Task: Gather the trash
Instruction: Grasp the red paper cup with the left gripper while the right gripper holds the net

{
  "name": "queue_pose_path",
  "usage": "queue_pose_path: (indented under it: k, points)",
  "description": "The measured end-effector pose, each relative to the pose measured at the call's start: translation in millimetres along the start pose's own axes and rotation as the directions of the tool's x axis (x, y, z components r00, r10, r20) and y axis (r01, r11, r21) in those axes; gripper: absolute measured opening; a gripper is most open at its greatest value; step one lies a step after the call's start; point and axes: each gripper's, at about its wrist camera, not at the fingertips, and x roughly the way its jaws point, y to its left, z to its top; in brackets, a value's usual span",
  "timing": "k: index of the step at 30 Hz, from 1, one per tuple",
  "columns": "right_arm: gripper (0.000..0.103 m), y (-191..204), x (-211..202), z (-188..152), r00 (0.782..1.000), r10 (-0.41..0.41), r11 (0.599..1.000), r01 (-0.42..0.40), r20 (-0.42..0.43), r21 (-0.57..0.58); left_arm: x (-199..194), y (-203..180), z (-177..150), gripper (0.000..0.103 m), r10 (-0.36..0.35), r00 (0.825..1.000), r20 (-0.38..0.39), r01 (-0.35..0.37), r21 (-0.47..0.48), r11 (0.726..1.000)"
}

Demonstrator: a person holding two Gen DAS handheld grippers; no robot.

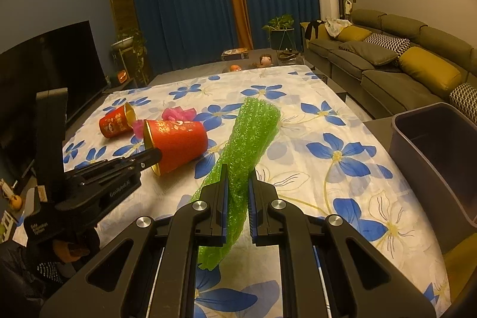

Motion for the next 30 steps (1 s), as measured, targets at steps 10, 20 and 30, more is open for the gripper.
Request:
queue_pose_path:
  k: [10,20,30]
  points:
    - [0.012,-7.9,-24.0,2.0,0.999,-0.015,1.000,0.014,0.040,0.013,-49.3,-31.6,-2.3,0.002,-0.028,0.996,0.090,0.026,0.026,0.999]
    - [0.012,-25.0,-60.2,5.5,0.994,-0.039,0.999,0.036,0.101,0.027,-95.7,-72.4,3.1,0.002,-0.030,0.985,0.169,0.016,0.087,0.996]
    - [0.012,-58.5,-89.4,8.8,0.983,-0.108,0.994,0.102,0.146,0.050,-101.8,-118.7,5.0,0.002,-0.073,0.981,0.179,0.047,0.144,0.988]
